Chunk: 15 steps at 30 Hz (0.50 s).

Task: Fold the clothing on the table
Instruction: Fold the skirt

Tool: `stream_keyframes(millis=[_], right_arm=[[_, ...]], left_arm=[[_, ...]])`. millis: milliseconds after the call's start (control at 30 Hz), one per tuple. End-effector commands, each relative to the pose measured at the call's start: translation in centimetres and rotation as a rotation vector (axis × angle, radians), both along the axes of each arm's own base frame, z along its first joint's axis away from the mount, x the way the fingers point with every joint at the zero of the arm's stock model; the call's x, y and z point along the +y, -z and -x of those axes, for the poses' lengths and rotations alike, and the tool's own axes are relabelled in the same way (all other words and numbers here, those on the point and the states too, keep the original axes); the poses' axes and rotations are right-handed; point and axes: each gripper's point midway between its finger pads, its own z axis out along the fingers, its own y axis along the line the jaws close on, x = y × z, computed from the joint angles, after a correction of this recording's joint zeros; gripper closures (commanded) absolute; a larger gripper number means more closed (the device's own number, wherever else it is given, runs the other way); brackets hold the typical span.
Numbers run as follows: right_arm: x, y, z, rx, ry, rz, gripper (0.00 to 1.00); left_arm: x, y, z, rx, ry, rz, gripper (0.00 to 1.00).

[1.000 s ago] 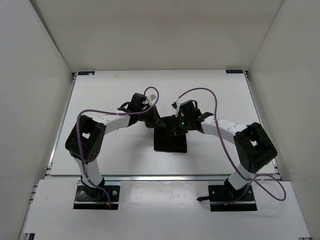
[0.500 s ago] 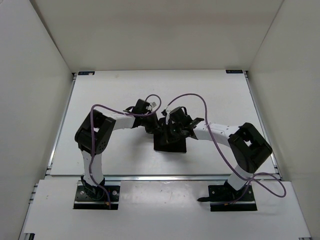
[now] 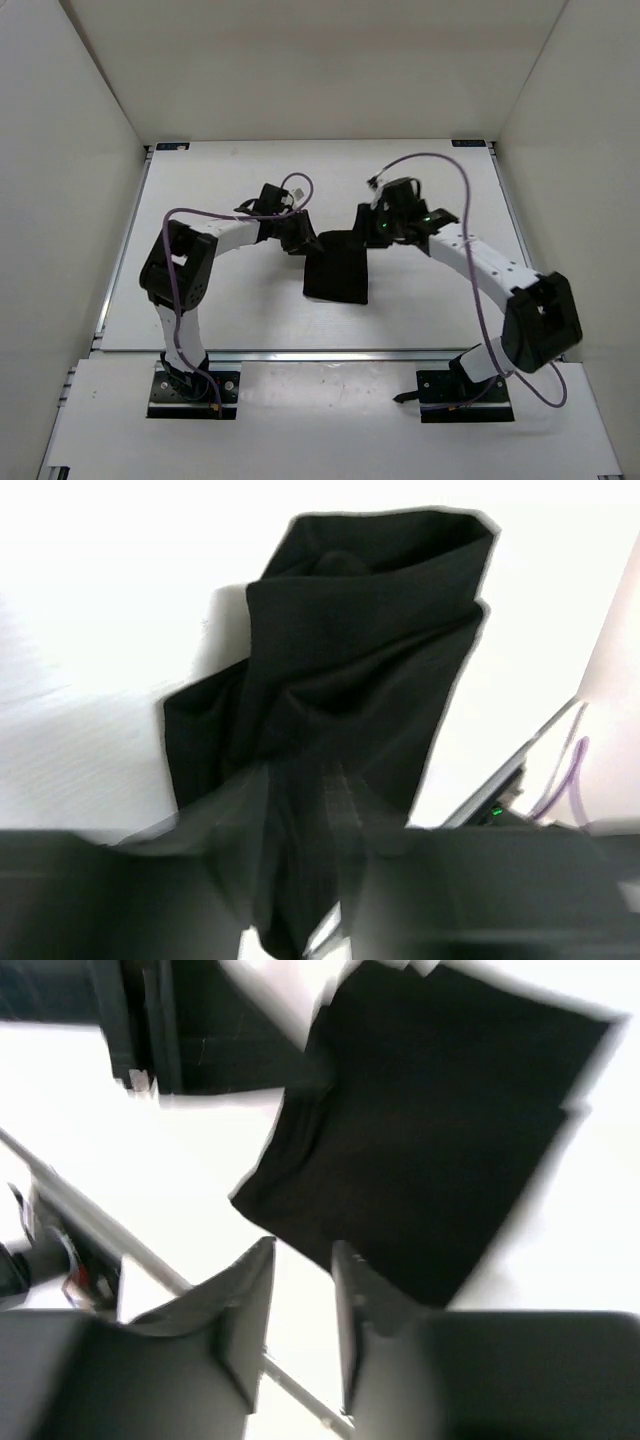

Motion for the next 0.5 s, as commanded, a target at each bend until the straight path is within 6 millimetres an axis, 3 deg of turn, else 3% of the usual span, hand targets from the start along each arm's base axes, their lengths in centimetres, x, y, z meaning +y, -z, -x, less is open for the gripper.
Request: stream_keyframes(millis=[0, 33, 67, 100, 133, 200, 333, 367, 400, 433, 467], right_arm=[[-5.0, -7.2, -3.8, -0.210, 0.126, 0.034, 0.68], [-6.1, -7.5, -3.7, -0.226, 0.144, 0.054, 0.61], [-7.8, -8.5, -4.4, -0.255, 0.189, 0.062, 0.50], [-9.4, -7.8, -4.7, -0.250, 0.218, 0.083, 0.45], [-10.5, -7.5, -4.6, -0.252, 0.228, 0.080, 0.41], [-13.2, -6.8, -4.9, -0.231, 0.281, 0.072, 0.36], [-15.4, -4.5, -4.6, -0.213, 0.316, 0.161, 0.28], [-15.6, -3.7, -4.5, -0.197, 0.312, 0.177, 0.30], [-15.6, -3.3, -4.5, -0.188, 0.306, 0.183, 0.42], [-15.3, -2.4, -4.4, -0.159, 0.278, 0.186, 0.48], [-15.0, -1.8, -4.5, -0.139, 0.270, 0.183, 0.47]], left_arm=[[1.0, -7.1, -1.6, -0.203, 0.020, 0.007, 0.52], [1.6, -8.6, -1.8, -0.262, 0.020, 0.002, 0.45], [2.3, -10.3, -1.7, -0.318, 0.004, -0.001, 0.27], [2.9, -10.5, -1.8, -0.345, 0.008, -0.014, 0.13], [3.3, -11.6, -1.6, -0.387, 0.014, -0.028, 0.07], [5.2, -11.3, -1.1, -0.375, -0.001, -0.105, 0.04], [8.7, -10.0, 0.2, -0.386, -0.002, -0.261, 0.01], [9.9, -9.9, 0.5, -0.380, -0.020, -0.306, 0.02], [10.6, -9.2, 1.2, -0.359, -0.018, -0.333, 0.01], [11.2, -9.1, 1.5, -0.364, -0.019, -0.356, 0.01], [12.3, -9.0, 1.7, -0.357, -0.038, -0.387, 0.01]])
